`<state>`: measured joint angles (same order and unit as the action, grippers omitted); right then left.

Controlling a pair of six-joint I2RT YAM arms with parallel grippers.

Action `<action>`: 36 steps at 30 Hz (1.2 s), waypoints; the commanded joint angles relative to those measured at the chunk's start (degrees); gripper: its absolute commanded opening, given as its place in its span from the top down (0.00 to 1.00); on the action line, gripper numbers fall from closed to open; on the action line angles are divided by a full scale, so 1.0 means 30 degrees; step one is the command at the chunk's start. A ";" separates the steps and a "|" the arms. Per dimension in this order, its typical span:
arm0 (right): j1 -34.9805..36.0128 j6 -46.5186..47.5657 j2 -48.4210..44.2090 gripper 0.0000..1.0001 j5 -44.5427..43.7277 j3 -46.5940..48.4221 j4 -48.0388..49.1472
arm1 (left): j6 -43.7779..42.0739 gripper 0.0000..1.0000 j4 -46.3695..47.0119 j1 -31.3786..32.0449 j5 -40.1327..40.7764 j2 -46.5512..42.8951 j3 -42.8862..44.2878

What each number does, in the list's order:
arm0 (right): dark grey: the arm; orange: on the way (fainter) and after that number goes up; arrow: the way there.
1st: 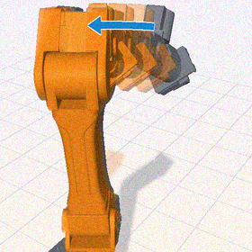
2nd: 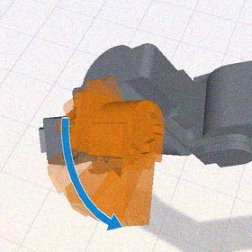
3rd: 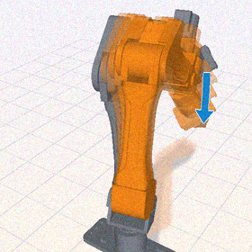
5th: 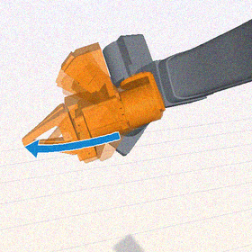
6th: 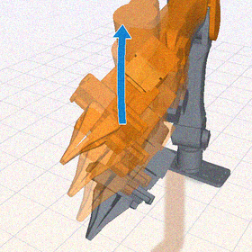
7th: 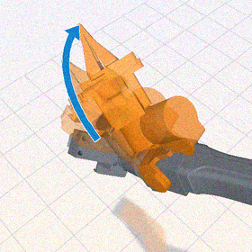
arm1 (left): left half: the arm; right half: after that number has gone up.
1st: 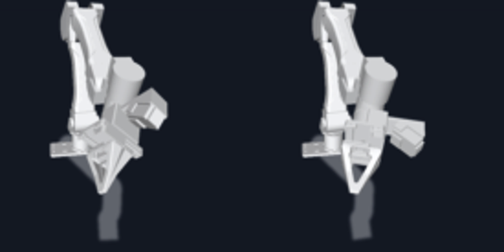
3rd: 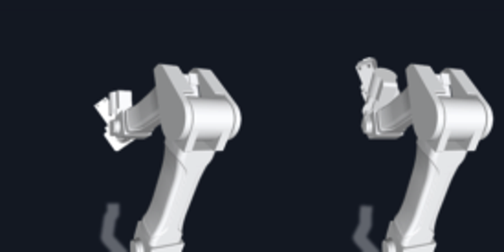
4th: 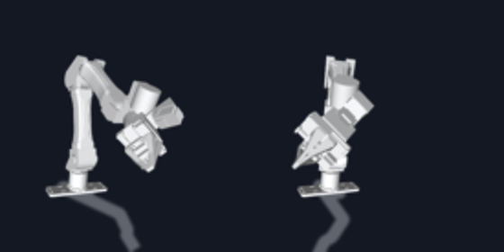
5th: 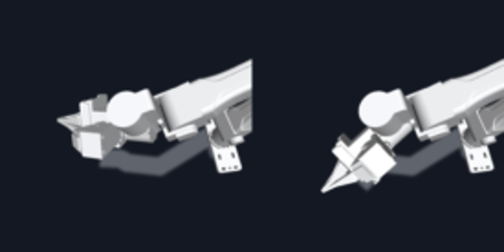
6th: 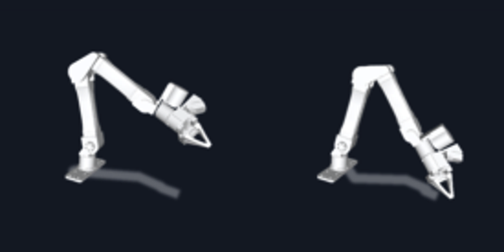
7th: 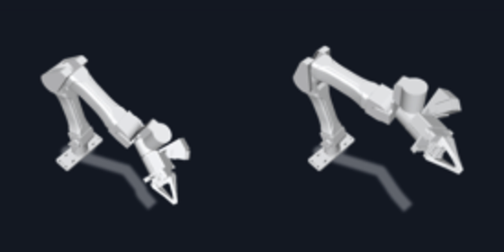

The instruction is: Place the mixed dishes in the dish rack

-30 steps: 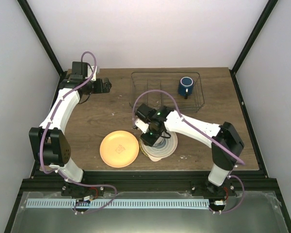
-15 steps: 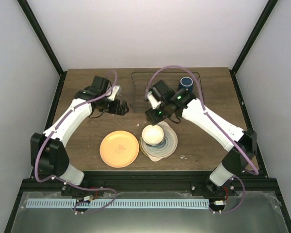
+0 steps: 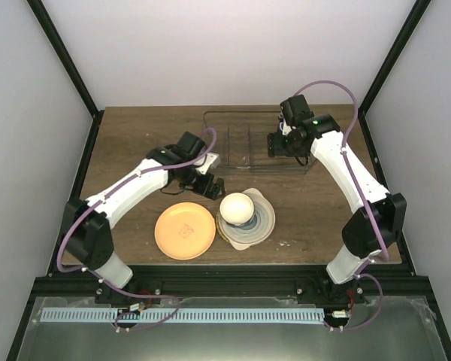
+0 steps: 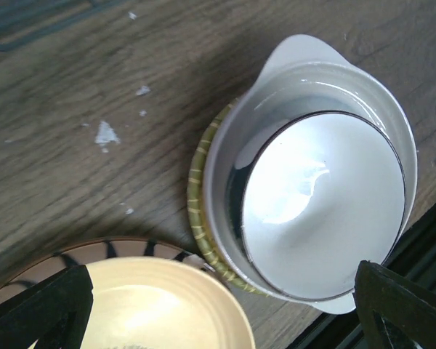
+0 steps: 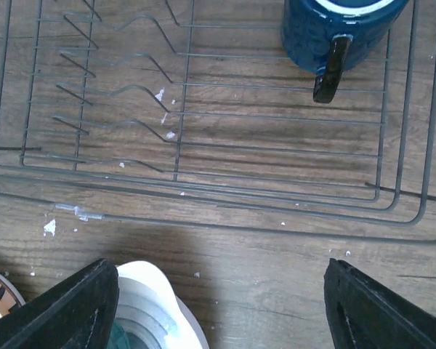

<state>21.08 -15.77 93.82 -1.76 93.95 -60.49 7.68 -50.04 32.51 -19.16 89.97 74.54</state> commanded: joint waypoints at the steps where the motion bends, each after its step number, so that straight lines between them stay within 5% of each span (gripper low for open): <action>1: -0.0628 -0.0827 0.0242 0.21 -0.0420 0.1254 0.0191 | 0.0510 0.00 -0.0437 0.0948 0.0429 0.1721 0.1437; 23: -0.1513 -0.0083 -0.1018 0.21 -0.0937 0.0999 0.0349 | -0.0484 0.22 -0.3459 0.2668 0.1524 0.7288 0.4937; 31: -0.1501 0.0042 -0.0842 0.21 -0.0907 0.0856 0.0413 | -0.0540 0.52 -0.3432 0.2916 0.1586 0.7714 0.5004; 36: -0.1538 0.0012 -0.0805 0.21 -0.0963 0.0880 0.0417 | -0.0598 0.61 -0.3425 0.3066 0.1493 0.8031 0.5008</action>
<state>16.95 -16.12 92.38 -3.57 96.57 -59.88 6.07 -59.64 41.10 -14.31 112.97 88.07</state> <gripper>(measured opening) 0.788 0.415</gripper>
